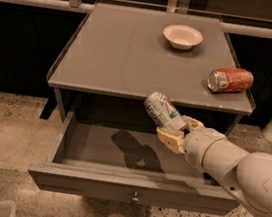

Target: Place 7up can into top drawer

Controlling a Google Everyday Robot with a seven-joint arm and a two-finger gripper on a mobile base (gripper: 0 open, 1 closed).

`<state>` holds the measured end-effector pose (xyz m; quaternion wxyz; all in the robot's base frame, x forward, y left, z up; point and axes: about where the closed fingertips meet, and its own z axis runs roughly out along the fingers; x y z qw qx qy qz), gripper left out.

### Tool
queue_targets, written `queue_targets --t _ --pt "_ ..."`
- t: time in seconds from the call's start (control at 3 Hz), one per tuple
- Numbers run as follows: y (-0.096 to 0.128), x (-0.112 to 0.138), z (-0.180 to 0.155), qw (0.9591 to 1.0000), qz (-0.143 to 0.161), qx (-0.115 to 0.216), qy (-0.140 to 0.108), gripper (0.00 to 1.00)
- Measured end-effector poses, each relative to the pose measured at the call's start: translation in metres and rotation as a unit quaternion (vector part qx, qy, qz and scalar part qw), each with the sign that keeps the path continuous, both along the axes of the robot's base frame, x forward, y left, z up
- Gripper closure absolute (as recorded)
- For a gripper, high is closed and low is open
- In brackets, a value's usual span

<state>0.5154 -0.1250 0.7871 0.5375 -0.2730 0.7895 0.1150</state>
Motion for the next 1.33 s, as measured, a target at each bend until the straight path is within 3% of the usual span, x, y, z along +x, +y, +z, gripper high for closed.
queue_targets --t 0.33,1.33 --pt "-0.001 0.001 -0.007 0.9999 -0.008 0.004 0.009 1.00" --pt "-0.023 0.006 -0.097 0.9916 -0.059 0.045 0.106 1.00"
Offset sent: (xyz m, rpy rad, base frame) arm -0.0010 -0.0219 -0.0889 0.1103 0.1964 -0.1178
